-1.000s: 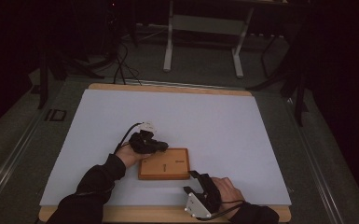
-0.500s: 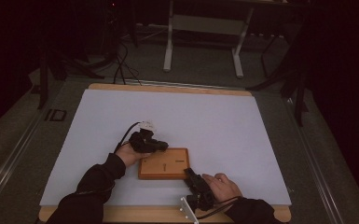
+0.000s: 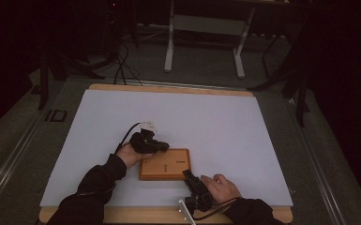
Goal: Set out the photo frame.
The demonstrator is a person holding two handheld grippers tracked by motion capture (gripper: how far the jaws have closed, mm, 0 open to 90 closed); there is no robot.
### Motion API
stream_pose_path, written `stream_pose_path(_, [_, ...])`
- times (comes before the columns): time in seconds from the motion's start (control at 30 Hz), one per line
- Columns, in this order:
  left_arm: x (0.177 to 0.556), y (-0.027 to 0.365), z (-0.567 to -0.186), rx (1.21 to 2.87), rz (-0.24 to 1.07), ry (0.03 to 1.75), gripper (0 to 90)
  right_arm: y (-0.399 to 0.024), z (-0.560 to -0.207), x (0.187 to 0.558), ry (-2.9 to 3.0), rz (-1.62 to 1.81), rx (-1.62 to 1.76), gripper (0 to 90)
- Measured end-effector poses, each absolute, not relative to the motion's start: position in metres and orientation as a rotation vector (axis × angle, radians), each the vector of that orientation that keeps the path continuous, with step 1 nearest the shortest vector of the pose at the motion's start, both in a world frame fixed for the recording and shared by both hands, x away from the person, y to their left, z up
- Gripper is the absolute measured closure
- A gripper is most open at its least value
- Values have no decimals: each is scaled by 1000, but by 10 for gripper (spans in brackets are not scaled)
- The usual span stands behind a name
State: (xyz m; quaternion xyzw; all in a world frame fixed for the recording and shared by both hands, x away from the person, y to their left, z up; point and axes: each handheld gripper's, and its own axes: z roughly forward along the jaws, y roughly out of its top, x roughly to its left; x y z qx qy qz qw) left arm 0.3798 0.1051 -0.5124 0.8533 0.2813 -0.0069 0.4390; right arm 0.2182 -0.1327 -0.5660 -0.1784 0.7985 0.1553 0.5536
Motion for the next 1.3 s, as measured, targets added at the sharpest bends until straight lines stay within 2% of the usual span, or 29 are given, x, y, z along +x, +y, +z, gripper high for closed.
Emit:
stream_pose_path(0.33, [379,104,-510,2139,-11,691,831,-134,-564,219,1906,375,-441,681])
stream_pose_path(0.67, [371,113,-499,2126,96,702,498,-136,-556,222,1944,413,-440,681])
stream_pose_path(0.7, [370,116,-497,2120,99,701,493,-136,-554,222,1950,419,-437,681])
stream_pose_path(0.77, [368,119,-495,2106,91,699,423,-137,-552,223,1959,430,-442,681])
stream_pose_path(0.8, [367,122,-494,2105,66,700,416,-137,-551,223,1963,429,-453,681])
stream_pose_path(0.87, [364,127,-492,2098,29,653,305,-137,-549,224,1972,441,-450,682])
stream_pose_path(0.93, [361,130,-490,2083,20,639,235,-138,-545,225,1983,453,-450,683])
stream_pose_path(1.07, [351,136,-487,2060,120,610,149,-139,-539,228,2016,489,-430,685])
stream_pose_path(1.3, [340,149,-480,2018,147,605,89,-140,-531,234,2048,497,-435,686])
